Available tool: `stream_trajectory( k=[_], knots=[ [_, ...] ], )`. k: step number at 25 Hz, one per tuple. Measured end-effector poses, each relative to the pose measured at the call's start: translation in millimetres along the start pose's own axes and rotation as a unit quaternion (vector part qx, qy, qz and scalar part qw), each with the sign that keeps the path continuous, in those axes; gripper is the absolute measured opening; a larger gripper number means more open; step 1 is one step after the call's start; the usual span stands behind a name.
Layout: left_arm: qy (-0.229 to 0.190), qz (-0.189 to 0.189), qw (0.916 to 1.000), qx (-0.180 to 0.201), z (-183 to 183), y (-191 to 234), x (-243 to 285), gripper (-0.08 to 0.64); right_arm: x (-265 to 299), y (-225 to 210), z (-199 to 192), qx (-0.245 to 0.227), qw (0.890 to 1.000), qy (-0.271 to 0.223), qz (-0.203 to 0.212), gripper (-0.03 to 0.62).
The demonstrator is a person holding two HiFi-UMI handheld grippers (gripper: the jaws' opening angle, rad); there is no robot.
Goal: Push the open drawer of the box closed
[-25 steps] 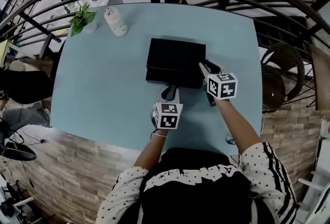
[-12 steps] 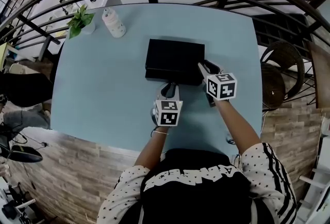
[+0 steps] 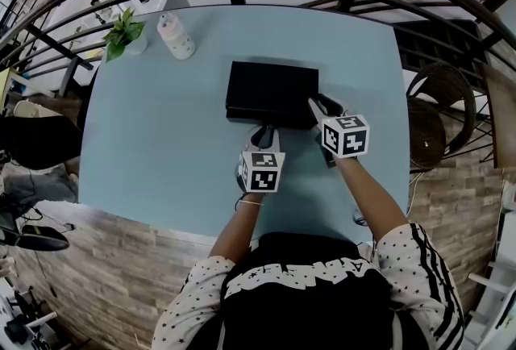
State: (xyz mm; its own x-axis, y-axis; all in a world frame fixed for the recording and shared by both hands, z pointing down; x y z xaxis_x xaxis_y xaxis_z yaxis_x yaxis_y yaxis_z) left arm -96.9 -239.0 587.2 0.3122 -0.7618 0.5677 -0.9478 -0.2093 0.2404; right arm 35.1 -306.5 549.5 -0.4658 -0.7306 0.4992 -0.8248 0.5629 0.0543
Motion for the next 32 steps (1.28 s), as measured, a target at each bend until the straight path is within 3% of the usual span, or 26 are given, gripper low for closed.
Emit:
stream_trajectory(
  k=[32],
  knots=[
    [0.001,-0.003,1.0000,-0.008,12.5,3.9,18.9,0.000,0.1,-0.6,0.0,0.002,1.000,-0.004,0.007,0.100]
  ],
)
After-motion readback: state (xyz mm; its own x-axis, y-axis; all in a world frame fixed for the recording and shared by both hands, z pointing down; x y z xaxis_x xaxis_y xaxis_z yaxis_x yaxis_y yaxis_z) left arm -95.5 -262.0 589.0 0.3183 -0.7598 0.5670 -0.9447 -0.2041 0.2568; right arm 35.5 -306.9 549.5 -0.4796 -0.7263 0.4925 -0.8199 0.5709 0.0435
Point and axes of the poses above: the fingertips, and each gripper's own axes: x forward along the fingers, y to its left, z out of its top, the point moved 2 cm from there along -x, backward along the fingers, and after that the axes turned 15 degrees about -x, right-handed, at the moved point
